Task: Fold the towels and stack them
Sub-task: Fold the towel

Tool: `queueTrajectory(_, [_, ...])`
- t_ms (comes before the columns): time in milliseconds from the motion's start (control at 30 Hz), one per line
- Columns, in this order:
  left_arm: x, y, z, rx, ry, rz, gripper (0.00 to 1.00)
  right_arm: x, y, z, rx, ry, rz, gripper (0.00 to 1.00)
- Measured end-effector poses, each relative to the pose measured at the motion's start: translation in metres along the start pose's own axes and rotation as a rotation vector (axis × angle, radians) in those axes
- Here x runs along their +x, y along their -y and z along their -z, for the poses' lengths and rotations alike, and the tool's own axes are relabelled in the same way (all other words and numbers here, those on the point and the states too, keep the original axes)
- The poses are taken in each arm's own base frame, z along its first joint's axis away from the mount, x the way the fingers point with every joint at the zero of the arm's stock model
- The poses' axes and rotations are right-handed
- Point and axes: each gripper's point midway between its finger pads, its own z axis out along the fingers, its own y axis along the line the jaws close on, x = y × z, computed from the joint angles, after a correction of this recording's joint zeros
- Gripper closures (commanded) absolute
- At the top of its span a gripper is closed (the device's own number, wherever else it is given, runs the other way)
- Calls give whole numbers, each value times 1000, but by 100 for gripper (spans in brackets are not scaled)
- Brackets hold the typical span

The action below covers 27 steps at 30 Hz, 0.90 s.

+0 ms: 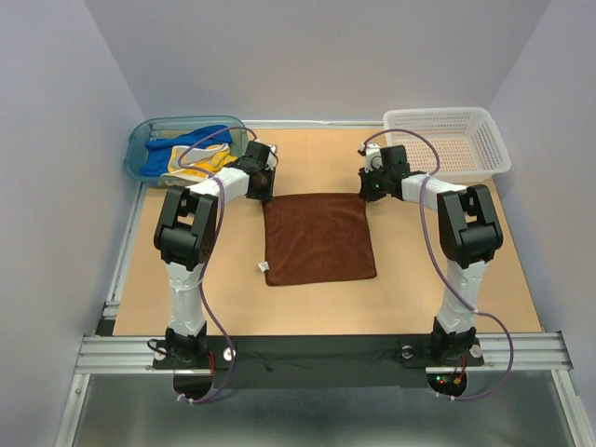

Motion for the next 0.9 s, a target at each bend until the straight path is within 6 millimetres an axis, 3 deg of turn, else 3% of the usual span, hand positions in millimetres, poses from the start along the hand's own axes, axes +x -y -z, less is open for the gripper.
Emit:
queueTrajectory(167, [0, -1, 0, -11, 0, 8, 72, 0, 0, 0, -1, 0, 0, 100])
queueTrajectory(333, [0, -1, -1, -9, 2, 14, 95, 0, -2, 0, -5, -2, 1, 99])
queueTrajectory(433, [0, -1, -1, -12, 2, 15, 100, 0, -3, 0, -6, -3, 4, 99])
queueTrajectory(733, [-2, -4, 1, -24, 0, 5, 100, -3, -3, 3, -4, -17, 1, 100])
queueTrajectory(900, [-4, -3, 4, -18, 3, -13, 100, -20, 1, 7, 17, -1, 11, 100])
